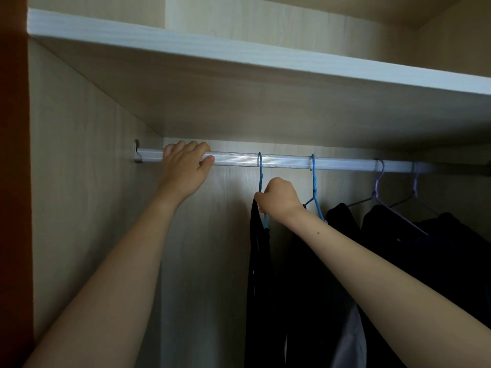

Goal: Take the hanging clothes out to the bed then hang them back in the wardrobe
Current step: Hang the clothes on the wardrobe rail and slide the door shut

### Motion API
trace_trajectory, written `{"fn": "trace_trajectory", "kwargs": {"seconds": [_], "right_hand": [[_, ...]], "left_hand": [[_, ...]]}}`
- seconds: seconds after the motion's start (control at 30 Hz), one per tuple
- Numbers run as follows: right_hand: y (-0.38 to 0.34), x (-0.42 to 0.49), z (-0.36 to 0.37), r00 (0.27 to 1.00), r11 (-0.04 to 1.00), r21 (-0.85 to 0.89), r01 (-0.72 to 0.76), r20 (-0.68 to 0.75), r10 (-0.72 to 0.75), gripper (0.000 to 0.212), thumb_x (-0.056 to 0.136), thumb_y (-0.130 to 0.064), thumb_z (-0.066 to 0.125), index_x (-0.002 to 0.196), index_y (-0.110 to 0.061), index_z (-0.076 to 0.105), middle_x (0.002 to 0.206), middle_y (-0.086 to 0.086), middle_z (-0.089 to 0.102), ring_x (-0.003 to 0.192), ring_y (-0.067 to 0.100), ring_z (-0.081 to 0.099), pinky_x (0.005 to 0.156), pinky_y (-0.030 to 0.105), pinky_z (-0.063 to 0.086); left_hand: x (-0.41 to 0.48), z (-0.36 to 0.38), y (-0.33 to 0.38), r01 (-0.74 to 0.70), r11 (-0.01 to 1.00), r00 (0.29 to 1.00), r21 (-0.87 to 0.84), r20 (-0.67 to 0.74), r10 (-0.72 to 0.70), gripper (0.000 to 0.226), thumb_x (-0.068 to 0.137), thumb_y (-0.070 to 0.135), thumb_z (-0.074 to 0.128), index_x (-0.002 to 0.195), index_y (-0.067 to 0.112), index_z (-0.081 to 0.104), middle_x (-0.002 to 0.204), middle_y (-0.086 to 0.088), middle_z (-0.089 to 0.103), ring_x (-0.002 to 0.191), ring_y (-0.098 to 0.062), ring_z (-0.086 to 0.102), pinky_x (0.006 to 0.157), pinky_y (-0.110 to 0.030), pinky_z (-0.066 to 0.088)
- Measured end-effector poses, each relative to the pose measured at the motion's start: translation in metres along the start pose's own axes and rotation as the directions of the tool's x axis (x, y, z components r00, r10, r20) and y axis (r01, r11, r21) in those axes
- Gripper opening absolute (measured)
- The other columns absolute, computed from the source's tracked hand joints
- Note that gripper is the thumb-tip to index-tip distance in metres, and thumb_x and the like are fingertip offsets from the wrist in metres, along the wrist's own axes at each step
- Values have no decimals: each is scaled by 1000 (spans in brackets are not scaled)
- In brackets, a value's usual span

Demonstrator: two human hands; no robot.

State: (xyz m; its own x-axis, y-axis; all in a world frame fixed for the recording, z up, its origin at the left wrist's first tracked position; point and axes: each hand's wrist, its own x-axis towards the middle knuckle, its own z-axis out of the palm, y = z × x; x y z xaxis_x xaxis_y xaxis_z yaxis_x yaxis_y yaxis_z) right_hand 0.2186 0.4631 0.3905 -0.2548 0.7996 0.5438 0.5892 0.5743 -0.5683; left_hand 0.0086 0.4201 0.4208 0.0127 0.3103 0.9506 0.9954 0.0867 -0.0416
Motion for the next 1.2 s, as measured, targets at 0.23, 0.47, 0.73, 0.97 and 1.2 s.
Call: {"fn": "trace_trajectory", "kwargs": {"seconds": [0.23,0.47,0.73,0.97,1.2], "right_hand": [[9,-41,-38,976,988,70,135,-183,-120,35,88,-30,51,80,1,65,75,19,70,69,37,66,70,44,58],[42,-179,-79,925,887,353,297,-338,-175,20,94,-22,53,85,-8,65,69,16,65,61,31,64,55,40,56],[138,-353,-30,991,910,414,-4,-119,58,18,97,-26,49,94,-18,65,72,3,66,63,22,65,54,43,52],[258,-478,29,768,676,391,-625,153,622,16,96,-12,52,92,-22,63,79,2,67,73,21,66,63,34,56],[368,-518,-19,494,494,376,-784,-105,863,15,97,-18,51,110,-17,57,95,8,68,90,27,69,77,42,58]], "left_hand": [[0,-7,7,66,994,998,-83,12,-66,29,91,32,45,105,16,65,108,-10,66,104,-34,54,93,-38,32],[-69,-60,57,244,719,956,-651,35,-292,16,90,26,51,99,32,62,98,2,64,89,-7,60,86,-26,45],[-283,-134,154,468,429,882,-773,377,-283,22,95,23,41,100,14,61,87,4,62,86,-5,60,82,-18,47],[-471,-102,235,903,220,396,-370,914,-87,22,84,48,50,90,33,64,90,-5,64,88,-24,62,83,-41,49],[-596,-47,289,951,305,-89,53,990,106,22,97,19,54,90,37,64,98,11,69,105,-10,62,91,-21,46]]}}
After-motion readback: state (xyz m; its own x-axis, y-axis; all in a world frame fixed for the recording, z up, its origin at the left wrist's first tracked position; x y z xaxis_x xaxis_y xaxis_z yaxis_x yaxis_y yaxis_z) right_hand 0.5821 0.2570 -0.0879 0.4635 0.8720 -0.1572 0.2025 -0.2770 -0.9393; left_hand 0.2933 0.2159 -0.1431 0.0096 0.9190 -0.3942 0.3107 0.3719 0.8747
